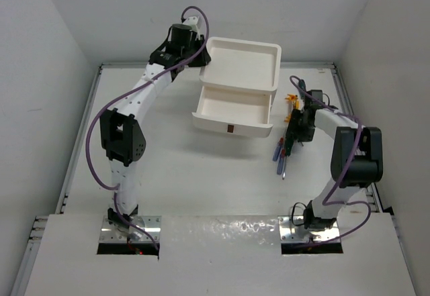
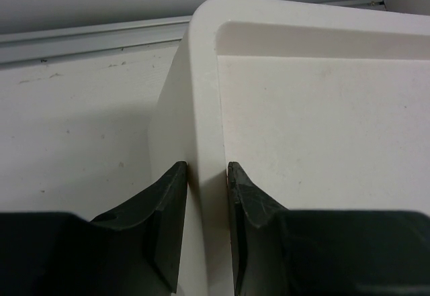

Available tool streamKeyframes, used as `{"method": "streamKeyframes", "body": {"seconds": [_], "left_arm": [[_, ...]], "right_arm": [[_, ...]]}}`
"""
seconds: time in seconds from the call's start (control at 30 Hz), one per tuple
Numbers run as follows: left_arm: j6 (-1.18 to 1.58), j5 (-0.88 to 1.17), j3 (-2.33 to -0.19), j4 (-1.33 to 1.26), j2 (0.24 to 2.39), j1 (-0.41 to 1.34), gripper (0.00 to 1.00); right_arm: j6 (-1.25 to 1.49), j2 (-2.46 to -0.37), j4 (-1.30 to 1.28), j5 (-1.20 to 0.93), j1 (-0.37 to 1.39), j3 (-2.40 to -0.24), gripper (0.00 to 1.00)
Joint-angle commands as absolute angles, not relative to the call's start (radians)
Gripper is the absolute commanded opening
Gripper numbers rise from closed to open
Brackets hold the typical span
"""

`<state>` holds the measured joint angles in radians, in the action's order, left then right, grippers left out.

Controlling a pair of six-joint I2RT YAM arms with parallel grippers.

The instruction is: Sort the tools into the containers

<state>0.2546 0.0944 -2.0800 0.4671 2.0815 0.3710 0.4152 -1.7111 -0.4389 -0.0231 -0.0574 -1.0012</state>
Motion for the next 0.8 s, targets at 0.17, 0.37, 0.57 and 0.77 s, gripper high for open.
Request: {"method": "streamKeyframes", "body": {"seconds": [0.17,0.37,0.57,0.77], "left_arm": [[0.21,0.13,-2.098,0.523,2.126,0.376,0.13],[0.198,0.124,-2.108,0.532,2.137,0.377,0.14],[0.204,0.143,-2.112,0.535,2.144,0.377,0.14],[0.222,0.156,-2.114,0.535,2.143,0.382,0.14]], "right_arm": [[0.405,-1.75,-0.376,0.038,-0.058,-0.994,0.28],[0.35,-1.72,-0.387,0.074,-0.058,-0.966,0.25],[0.337,-1.736,-0.387,0.074,-0.057,-0.947,0.46],[0.333,-1.712,-0.341,0.075,-0.057,-0.908,0.01]]}}
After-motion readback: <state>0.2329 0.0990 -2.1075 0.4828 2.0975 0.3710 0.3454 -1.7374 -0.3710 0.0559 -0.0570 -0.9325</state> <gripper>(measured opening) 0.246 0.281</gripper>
